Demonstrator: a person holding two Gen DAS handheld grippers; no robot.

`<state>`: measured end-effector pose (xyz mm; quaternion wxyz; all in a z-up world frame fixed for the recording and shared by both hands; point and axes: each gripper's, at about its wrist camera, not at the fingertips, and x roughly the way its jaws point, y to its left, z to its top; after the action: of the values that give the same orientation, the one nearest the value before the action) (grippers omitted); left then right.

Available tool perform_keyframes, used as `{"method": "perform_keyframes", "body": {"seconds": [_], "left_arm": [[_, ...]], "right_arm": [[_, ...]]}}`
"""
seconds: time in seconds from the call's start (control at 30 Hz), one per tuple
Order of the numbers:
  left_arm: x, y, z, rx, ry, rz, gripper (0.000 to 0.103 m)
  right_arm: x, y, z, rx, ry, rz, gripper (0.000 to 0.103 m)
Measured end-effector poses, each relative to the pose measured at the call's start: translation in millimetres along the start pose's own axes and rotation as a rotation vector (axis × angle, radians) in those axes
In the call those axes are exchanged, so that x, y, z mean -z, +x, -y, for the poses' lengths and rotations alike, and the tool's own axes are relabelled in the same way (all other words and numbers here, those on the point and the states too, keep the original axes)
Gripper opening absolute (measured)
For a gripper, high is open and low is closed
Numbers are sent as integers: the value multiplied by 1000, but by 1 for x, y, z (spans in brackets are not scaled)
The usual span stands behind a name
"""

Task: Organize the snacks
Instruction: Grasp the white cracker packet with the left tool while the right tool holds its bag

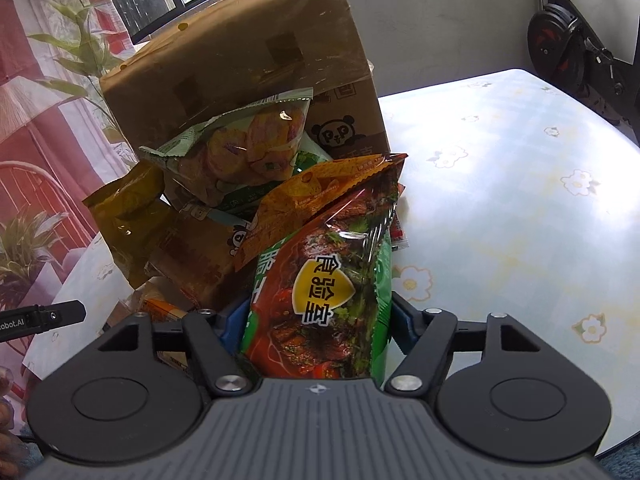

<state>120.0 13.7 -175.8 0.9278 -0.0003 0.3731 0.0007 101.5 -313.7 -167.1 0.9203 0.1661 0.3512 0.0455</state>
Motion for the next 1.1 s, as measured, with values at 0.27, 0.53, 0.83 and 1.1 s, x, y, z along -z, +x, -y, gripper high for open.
{"method": "perform_keyframes", "body": {"seconds": [0.27,0.53,0.83,1.1], "left_arm": [[2,0,0,14,-9,-8,85],[4,-3,-7,21,-43,-11,85],[6,-1,-14,47,-81,-45,82],[10,19,-23,94,-170,-153,76]], "right_arm": [[-1,-21,17,113,63,33,68],[-4,-50,21,267,79,167,68],[-15,-88,9,362,41,430,68],[-25,-76,-9,104,7,412,68]]}}
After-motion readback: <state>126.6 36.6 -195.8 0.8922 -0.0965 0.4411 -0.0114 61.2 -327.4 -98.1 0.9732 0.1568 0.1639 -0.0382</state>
